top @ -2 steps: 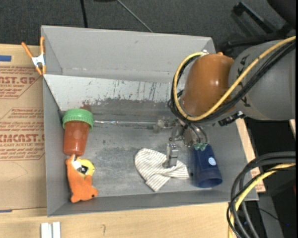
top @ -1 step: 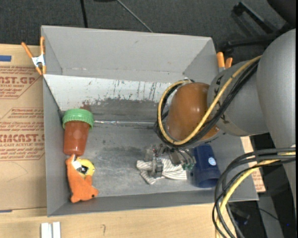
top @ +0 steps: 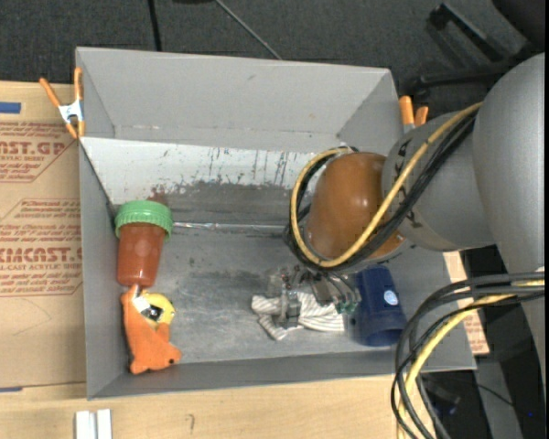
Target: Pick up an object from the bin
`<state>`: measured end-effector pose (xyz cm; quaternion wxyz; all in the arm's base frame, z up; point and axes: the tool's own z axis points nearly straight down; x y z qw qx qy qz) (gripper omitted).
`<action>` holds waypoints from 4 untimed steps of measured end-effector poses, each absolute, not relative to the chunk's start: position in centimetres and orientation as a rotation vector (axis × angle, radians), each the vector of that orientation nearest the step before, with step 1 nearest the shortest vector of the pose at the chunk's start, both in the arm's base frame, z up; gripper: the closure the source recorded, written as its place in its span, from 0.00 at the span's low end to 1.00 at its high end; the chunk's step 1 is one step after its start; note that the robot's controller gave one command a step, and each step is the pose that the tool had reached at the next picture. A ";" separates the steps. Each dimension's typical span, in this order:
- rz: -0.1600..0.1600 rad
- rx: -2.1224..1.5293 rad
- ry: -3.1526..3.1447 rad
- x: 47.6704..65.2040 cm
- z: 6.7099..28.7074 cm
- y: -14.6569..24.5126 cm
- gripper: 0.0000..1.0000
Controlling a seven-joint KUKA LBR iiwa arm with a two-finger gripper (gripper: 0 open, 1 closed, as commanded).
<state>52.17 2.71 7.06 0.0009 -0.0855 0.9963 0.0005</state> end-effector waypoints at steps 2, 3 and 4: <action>0.001 -0.768 3.045 51.3 12.9 0.7 1.00; 0.003 -0.769 3.044 51.3 12.9 0.7 1.00; 0.003 -0.769 3.044 51.3 12.9 0.8 1.00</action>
Offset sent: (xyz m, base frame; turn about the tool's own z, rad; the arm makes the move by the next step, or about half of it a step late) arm -0.0093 -0.0207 0.0594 -0.3246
